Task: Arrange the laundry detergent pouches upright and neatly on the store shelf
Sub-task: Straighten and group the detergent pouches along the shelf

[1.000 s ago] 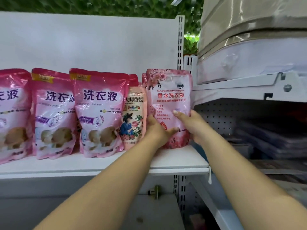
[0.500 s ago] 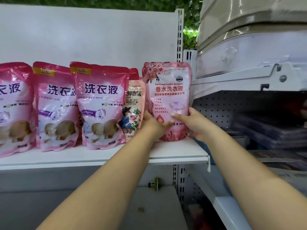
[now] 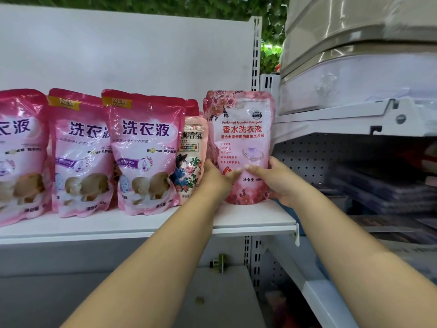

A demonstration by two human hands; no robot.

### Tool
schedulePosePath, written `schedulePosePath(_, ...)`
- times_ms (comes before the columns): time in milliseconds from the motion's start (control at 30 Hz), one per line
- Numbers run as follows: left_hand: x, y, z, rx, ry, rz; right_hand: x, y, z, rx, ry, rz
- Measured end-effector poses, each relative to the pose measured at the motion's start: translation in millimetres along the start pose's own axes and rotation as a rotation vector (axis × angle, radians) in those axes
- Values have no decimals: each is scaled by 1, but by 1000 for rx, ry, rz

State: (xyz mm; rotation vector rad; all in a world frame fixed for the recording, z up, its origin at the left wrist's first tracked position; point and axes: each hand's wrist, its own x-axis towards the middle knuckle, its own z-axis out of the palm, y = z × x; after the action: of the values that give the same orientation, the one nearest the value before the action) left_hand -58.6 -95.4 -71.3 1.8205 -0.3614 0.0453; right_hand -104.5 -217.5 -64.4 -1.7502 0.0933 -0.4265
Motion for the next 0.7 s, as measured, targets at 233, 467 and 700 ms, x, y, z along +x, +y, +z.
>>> schedulePosePath(233, -1, 5, -8, -185, 61, 10, -4, -3, 2, -23, -53, -12)
schedulePosePath(467, -9, 3, -9, -326, 117, 45, 13, 16, -27, 300, 39, 107)
schedulePosePath(700, -11, -1, -12, -366, 129, 65, 54, 36, -11, 162, 22, 27)
